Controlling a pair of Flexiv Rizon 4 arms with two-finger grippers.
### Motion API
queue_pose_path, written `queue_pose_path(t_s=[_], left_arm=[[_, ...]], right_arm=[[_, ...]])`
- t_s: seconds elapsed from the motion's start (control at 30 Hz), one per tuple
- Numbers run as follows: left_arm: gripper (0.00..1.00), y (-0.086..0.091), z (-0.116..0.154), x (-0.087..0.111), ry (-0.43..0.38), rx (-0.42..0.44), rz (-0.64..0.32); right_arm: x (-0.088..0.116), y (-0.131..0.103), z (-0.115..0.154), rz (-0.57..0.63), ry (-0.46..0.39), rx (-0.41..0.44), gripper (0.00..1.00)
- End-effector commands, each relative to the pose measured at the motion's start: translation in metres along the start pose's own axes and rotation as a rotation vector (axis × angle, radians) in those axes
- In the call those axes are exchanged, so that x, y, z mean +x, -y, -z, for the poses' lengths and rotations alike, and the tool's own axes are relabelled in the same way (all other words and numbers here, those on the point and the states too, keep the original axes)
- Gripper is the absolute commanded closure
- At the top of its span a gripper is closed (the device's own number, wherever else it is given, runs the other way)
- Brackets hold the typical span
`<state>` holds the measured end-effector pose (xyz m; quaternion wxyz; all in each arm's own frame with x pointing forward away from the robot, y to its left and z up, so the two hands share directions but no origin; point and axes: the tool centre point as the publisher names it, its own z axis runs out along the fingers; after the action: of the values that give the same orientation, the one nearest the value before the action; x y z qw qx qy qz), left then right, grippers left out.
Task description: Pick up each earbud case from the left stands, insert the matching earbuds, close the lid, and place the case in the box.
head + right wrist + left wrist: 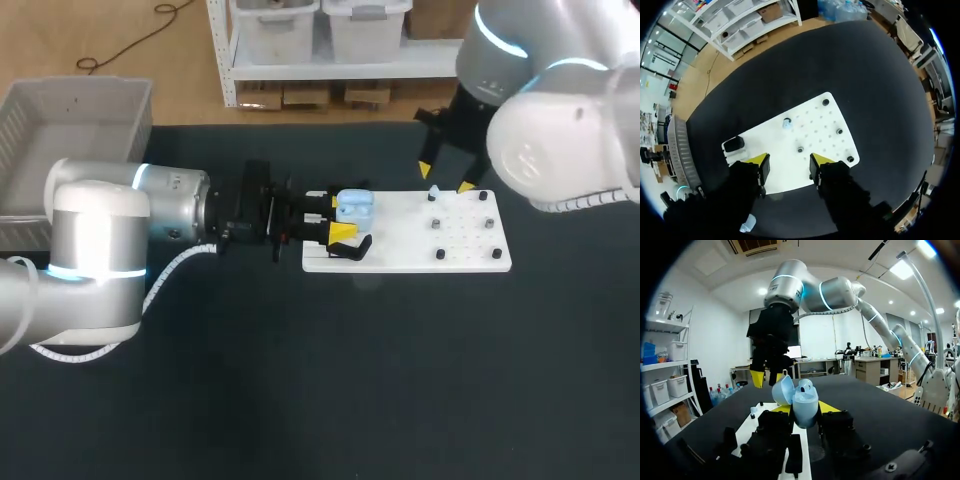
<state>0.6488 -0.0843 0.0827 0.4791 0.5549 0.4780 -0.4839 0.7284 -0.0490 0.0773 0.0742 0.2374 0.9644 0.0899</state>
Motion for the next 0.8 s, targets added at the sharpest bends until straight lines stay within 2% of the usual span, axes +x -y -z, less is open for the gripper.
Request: queue_pose_path(t_s=[0.03, 0.43, 0.8], left_arm=[[1.0, 0.001, 0.0, 0.0, -0.001, -0.002, -0.001], [1.0, 0.001, 0.0, 0.0, -0.001, -0.002, -0.001], [1.0, 0.001, 0.0, 0.0, -0.001, -0.002, -0.001]], right_arm=[[-0.009, -0.004, -0.014, -0.023, -0.016, 0.01, 0.51], [-0.014, -0.007, -0.046, -0.008, -0.047, 0.046, 0.48], [-0.022, -0.005, -0.06, 0.011, -0.043, 0.053, 0.52]])
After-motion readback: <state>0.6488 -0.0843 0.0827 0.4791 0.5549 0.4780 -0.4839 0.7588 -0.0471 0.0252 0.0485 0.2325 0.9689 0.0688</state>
